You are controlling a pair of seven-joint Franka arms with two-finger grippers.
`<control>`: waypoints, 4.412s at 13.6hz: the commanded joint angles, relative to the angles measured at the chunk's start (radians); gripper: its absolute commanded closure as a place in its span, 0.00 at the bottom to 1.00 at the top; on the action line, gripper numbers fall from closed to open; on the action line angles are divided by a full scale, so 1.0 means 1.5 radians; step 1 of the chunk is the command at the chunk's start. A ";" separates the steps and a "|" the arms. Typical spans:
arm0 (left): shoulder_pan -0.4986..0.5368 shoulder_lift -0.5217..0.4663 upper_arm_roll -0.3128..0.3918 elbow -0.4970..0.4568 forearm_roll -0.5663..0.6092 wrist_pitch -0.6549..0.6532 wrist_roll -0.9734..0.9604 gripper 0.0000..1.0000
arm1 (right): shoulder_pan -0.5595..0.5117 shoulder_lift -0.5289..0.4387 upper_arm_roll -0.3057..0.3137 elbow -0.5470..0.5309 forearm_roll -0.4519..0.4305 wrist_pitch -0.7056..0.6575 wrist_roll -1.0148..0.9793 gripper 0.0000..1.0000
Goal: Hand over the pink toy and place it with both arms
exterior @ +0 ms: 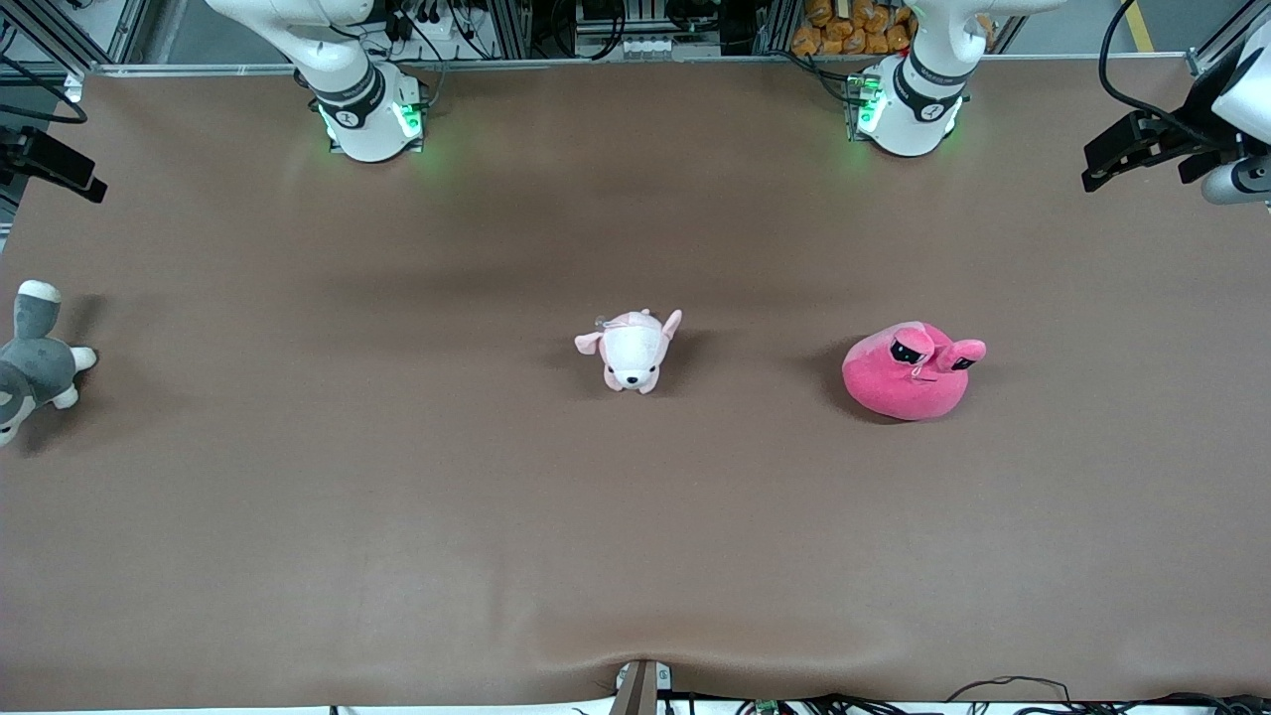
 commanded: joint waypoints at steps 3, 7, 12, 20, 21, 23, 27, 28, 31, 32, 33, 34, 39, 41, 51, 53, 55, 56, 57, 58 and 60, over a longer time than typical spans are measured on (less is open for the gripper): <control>0.003 0.002 -0.002 0.021 0.013 -0.016 -0.020 0.00 | -0.004 -0.007 0.002 -0.003 0.007 0.001 0.000 0.00; 0.005 0.010 0.000 0.042 0.015 -0.016 -0.016 0.00 | -0.005 -0.006 0.002 -0.003 0.008 0.001 -0.001 0.00; 0.006 0.008 0.003 0.037 0.015 -0.022 -0.056 0.00 | -0.005 -0.006 0.002 -0.002 0.008 0.000 -0.003 0.00; 0.006 0.010 0.002 0.025 0.016 -0.021 -0.073 0.00 | -0.005 -0.006 0.002 -0.002 0.009 -0.001 -0.005 0.00; 0.006 0.011 0.002 0.025 0.016 -0.020 -0.073 0.00 | -0.005 -0.006 0.002 -0.002 0.008 -0.001 -0.005 0.00; 0.006 0.010 0.002 0.025 0.016 -0.019 -0.073 0.00 | -0.005 -0.006 0.002 -0.002 0.008 -0.001 -0.005 0.00; 0.013 0.010 0.003 0.025 0.016 -0.011 -0.073 0.00 | -0.005 -0.005 0.002 -0.002 0.008 -0.001 -0.005 0.00; 0.015 0.010 0.003 0.024 0.016 -0.011 -0.073 0.00 | -0.006 -0.006 0.002 -0.002 0.008 -0.001 -0.005 0.00; 0.016 0.018 0.003 0.024 0.016 -0.004 -0.073 0.00 | -0.005 -0.005 0.002 -0.002 0.009 -0.001 -0.005 0.00; 0.016 0.024 0.003 0.024 0.016 0.001 -0.073 0.00 | -0.005 -0.005 0.002 -0.002 0.008 -0.001 -0.005 0.00; 0.016 0.027 0.003 0.024 0.016 0.004 -0.074 0.00 | -0.005 -0.006 0.002 -0.002 0.009 -0.002 -0.005 0.00; 0.016 0.037 0.003 0.024 0.016 0.009 -0.075 0.00 | -0.006 -0.005 0.002 -0.002 0.009 -0.001 -0.005 0.00; 0.016 0.038 0.002 0.023 0.015 0.010 -0.086 0.00 | -0.005 -0.006 0.002 -0.002 0.009 -0.003 -0.005 0.00; 0.015 0.039 0.000 0.018 0.014 0.010 -0.110 0.00 | -0.005 -0.005 0.002 -0.002 0.009 -0.003 -0.005 0.00; 0.006 0.069 -0.003 0.014 0.013 0.021 -0.227 0.00 | -0.006 -0.005 0.002 -0.002 0.013 -0.005 -0.005 0.00; 0.005 0.071 -0.003 0.014 0.014 0.021 -0.260 0.00 | -0.006 -0.005 0.002 -0.002 0.013 -0.005 -0.005 0.00; 0.007 0.079 -0.003 0.017 0.013 0.023 -0.260 0.00 | -0.006 -0.005 0.002 -0.002 0.013 -0.005 -0.005 0.00; 0.007 0.082 -0.003 0.016 0.011 0.023 -0.264 0.00 | -0.007 -0.004 0.002 -0.001 0.013 -0.004 -0.005 0.00; 0.008 0.083 -0.003 0.014 0.008 0.023 -0.289 0.00 | -0.007 -0.003 0.001 0.000 0.013 -0.005 -0.005 0.00; 0.007 0.083 -0.004 0.014 0.008 0.023 -0.328 0.00 | -0.007 -0.003 0.002 0.000 0.013 -0.005 -0.005 0.00; 0.005 0.083 -0.005 0.013 0.007 0.022 -0.387 0.00 | -0.007 -0.003 0.002 0.000 0.013 -0.005 -0.005 0.00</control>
